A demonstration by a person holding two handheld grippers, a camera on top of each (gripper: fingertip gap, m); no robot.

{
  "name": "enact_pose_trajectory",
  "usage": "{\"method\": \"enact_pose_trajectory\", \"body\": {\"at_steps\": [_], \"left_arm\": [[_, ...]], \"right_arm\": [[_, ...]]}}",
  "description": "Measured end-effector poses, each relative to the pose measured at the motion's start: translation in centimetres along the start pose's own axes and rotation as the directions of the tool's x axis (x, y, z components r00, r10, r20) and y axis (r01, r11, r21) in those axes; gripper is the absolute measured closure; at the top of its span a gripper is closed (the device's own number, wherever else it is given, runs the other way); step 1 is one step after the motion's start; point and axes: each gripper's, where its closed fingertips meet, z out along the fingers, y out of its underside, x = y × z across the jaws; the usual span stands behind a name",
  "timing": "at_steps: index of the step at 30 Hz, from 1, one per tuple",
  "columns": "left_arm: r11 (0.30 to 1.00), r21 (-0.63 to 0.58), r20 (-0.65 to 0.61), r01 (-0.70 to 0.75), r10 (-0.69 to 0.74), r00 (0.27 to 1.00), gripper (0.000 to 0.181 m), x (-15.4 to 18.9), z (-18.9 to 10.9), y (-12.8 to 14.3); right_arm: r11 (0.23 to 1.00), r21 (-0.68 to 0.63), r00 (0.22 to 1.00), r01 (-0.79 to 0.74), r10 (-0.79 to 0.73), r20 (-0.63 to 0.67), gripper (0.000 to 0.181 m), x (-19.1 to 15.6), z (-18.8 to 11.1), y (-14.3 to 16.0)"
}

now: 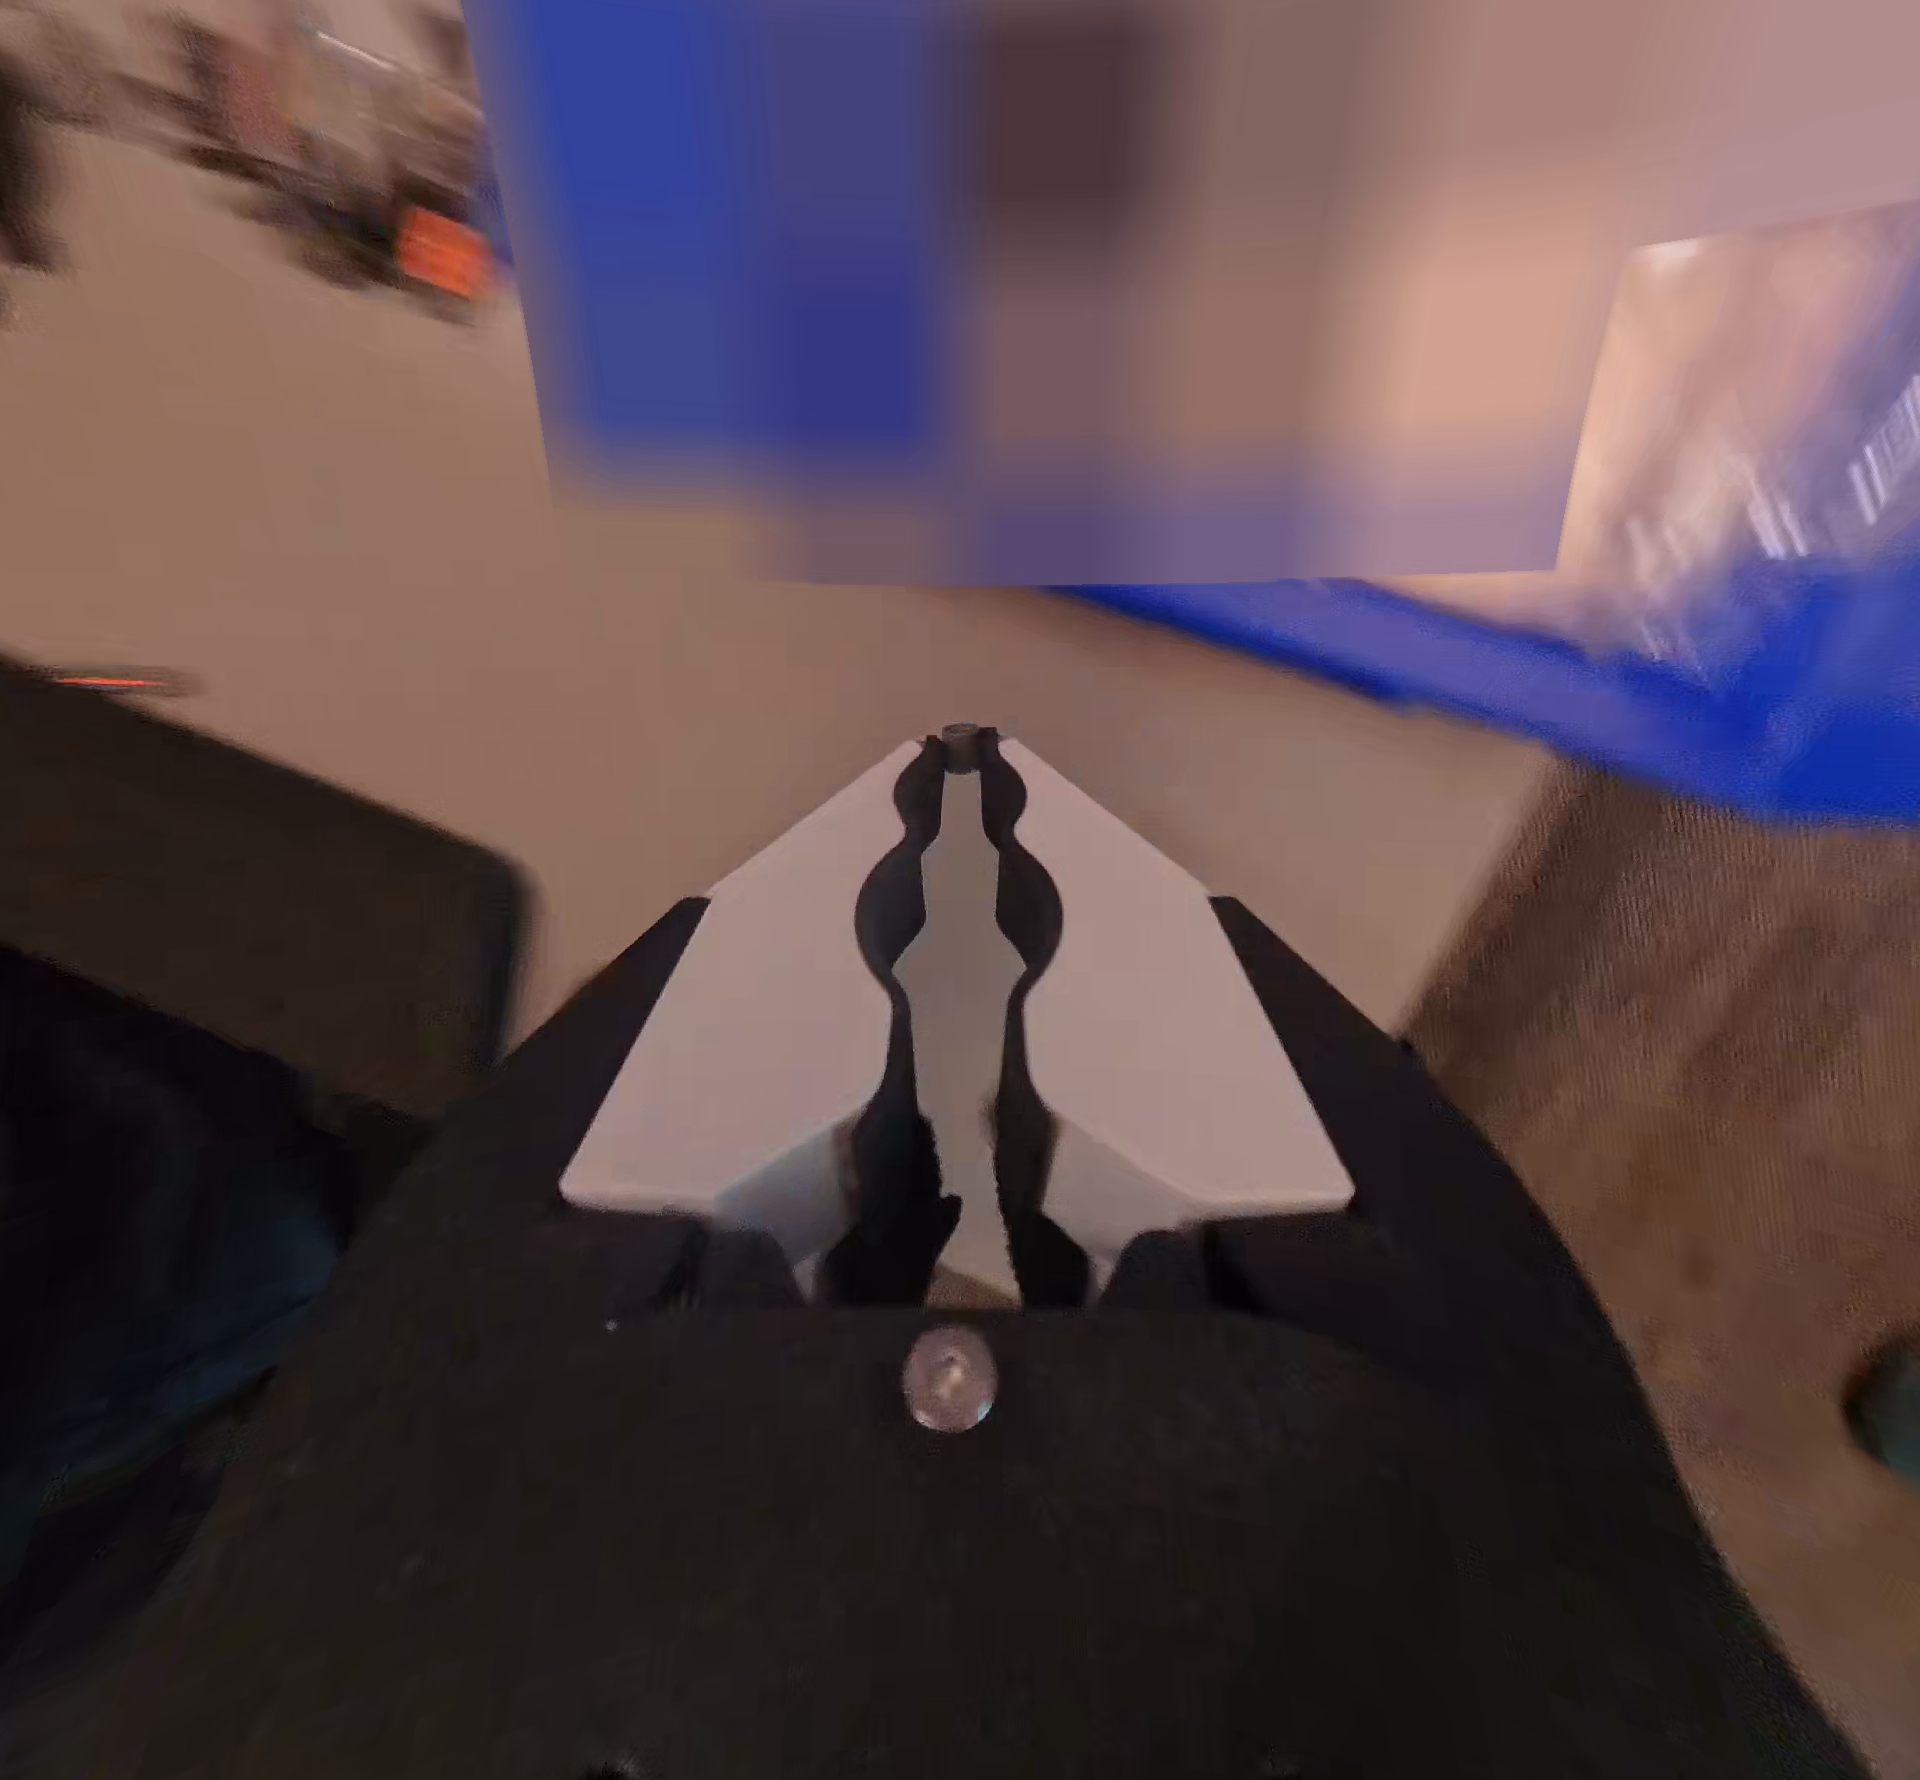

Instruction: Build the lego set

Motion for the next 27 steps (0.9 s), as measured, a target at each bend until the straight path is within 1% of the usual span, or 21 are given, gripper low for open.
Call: {"method": "enact_pose_trajectory", "body": {"at_steps": [2,4,6,8,9,11,12,15,19,22,25,27], "left_arm": [[1.0,0.004,-0.005,0.006,-0.006,1.0,0.17,0.0,0.0,0.0],[1.0,0.004,-0.005,0.006,-0.006,1.0,0.17,0.0,0.0,0.0],[1.0,0.002,-0.002,0.002,-0.002,1.0,0.17,0.0,0.0,0.0],[1.0,0.002,0.001,-0.001,0.001,1.0,0.17,0.0,0.0,0.0],[1.0,0.003,0.001,0.001,-0.001,1.0,0.169,0.0,0.0,0.0],[1.0,0.009,0.002,0.005,-0.005,1.0,0.17,0.0,0.0,0.0],[1.0,0.012,0.003,0.006,-0.006,1.0,0.169,0.0,0.0,0.0],[1.0,0.012,0.004,0.0,0.0,1.0,0.17,0.0,0.1,0.0],[1.0,0.011,0.007,-0.008,0.008,1.0,0.169,0.0,0.1,0.0],[1.0,0.012,0.005,-0.006,0.006,1.0,0.169,0.0,0.1,0.0],[1.0,0.012,0.006,-0.006,0.006,1.0,0.169,0.0,0.1,0.0],[1.0,0.012,0.007,-0.008,0.008,1.0,0.169,0.0,0.1,0.0]], "right_arm": [[0.986,0.11,0.989,0.126,-0.134,0.069,0.177,-5.5,-1.2,-3.4],[0.965,0.138,0.97,0.223,-0.234,0.069,0.177,-9.8,-1.0,-6.0],[0.944,0.128,0.947,0.304,-0.314,0.07,0.177,-13.1,0.8,-8.2],[0.937,0.097,0.938,0.336,-0.343,0.059,0.177,-14.7,3.2,-10.1],[0.936,0.068,0.935,0.346,-0.35,0.057,0.177,-15.2,4.5,-10.6],[0.935,-0.005,0.934,0.356,-0.356,0.011,0.177,-14.8,6.9,-11.3],[0.933,-0.027,0.933,0.359,-0.359,0.011,0.177,-14.8,7.9,-11.5],[0.934,-0.01,0.931,0.357,-0.355,0.078,0.177,-15.9,9.9,-12.4],[0.932,-0.02,0.929,0.362,-0.359,0.095,0.177,-16.1,11.1,-12.4],[0.926,-0.044,0.925,0.375,-0.37,0.087,0.172,-15.8,11.8,-12.2],[0.923,-0.055,0.923,0.381,-0.377,0.08,0.167,-15.8,11.8,-12.1],[0.921,-0.039,0.921,0.387,-0.384,0.057,0.166,-15.7,11.2,-12.3]]}}
